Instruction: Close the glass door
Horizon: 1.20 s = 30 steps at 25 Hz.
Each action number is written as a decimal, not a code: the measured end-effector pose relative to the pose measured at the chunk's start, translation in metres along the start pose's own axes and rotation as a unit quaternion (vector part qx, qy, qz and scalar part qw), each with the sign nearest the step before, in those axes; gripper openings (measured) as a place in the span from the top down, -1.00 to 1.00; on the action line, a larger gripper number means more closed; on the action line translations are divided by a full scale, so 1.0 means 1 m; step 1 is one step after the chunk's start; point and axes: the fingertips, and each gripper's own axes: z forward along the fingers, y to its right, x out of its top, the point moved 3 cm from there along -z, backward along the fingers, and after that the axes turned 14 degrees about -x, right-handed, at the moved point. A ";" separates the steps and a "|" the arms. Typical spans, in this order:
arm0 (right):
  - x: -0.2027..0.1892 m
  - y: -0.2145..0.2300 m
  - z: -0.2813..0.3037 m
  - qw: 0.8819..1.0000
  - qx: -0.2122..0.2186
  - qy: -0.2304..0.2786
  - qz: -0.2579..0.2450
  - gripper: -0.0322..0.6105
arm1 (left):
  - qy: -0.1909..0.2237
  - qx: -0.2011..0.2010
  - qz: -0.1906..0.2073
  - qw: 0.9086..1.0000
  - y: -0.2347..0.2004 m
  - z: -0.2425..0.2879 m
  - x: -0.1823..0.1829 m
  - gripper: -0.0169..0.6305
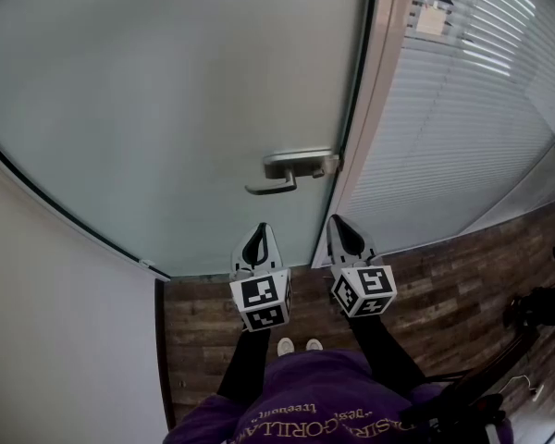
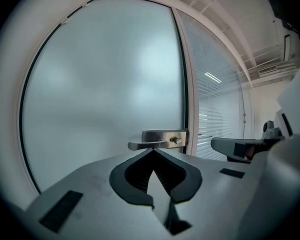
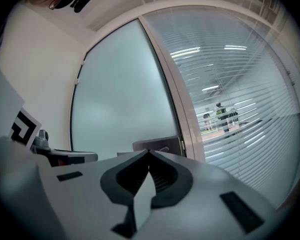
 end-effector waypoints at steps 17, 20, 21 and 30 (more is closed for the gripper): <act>0.000 -0.006 0.007 1.000 0.007 -0.007 -0.016 0.91 | -0.004 -0.006 0.002 1.000 -0.002 0.008 -0.002 0.94; 0.002 -0.007 0.010 1.000 0.007 -0.008 -0.020 0.91 | -0.003 -0.006 0.000 1.000 -0.004 0.009 -0.001 0.94; 0.002 -0.007 0.010 1.000 0.007 -0.008 -0.021 0.91 | -0.003 -0.007 0.001 1.000 -0.004 0.009 -0.001 0.94; 0.005 -0.009 0.014 1.000 0.006 -0.005 -0.025 0.91 | -0.004 -0.012 0.006 1.000 -0.005 0.011 0.001 0.94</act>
